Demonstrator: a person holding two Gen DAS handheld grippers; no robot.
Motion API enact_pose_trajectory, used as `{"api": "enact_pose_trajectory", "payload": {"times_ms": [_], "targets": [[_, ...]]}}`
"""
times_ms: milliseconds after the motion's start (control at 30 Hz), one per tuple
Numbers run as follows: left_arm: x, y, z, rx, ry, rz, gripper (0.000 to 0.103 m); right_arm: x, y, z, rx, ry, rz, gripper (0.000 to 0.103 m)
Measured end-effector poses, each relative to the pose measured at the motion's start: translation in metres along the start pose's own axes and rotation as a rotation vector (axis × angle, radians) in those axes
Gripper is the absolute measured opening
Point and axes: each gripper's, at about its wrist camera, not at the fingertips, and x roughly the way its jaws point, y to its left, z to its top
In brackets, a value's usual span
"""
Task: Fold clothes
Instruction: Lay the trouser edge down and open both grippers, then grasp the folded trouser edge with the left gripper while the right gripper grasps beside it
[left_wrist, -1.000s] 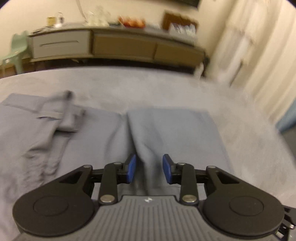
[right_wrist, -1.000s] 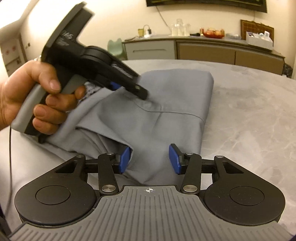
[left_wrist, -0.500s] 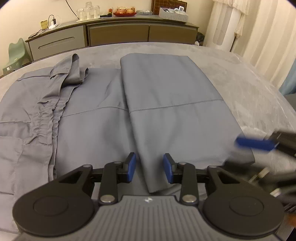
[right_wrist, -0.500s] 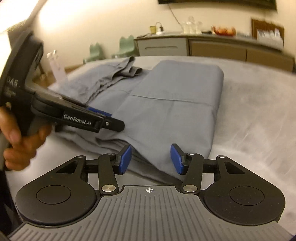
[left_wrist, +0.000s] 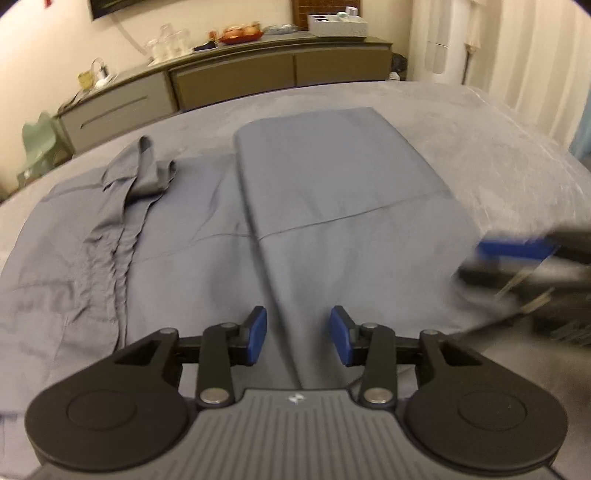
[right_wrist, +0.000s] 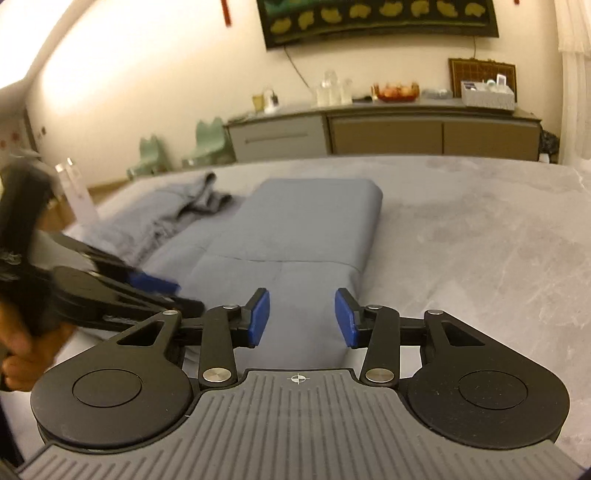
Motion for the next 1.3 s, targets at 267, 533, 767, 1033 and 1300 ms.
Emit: {"api": "enact_pose_trajectory", "payload": {"times_ms": [267, 533, 767, 1033, 1300], "targets": [[-0.066, 0.105, -0.033, -0.162, -0.11, 0.239, 0.051, -0.019, -0.008, 0.003, 0.035, -0.093, -0.06, 0.079], [-0.046, 0.142, -0.08, -0.293, -0.013, 0.247, 0.043, -0.013, 0.022, -0.007, -0.088, -0.109, -0.002, 0.067], [-0.047, 0.133, -0.085, -0.319, -0.004, 0.238, 0.03, 0.007, 0.051, 0.0, -0.142, -0.011, -0.013, 0.06], [-0.057, 0.077, -0.07, -0.11, 0.07, 0.295, 0.02, 0.008, -0.002, 0.004, 0.046, -0.013, -0.12, 0.086], [-0.068, -0.003, 0.061, -0.071, -0.083, -0.03, 0.09, 0.016, -0.056, -0.009, 0.21, 0.027, -0.001, 0.018]]}}
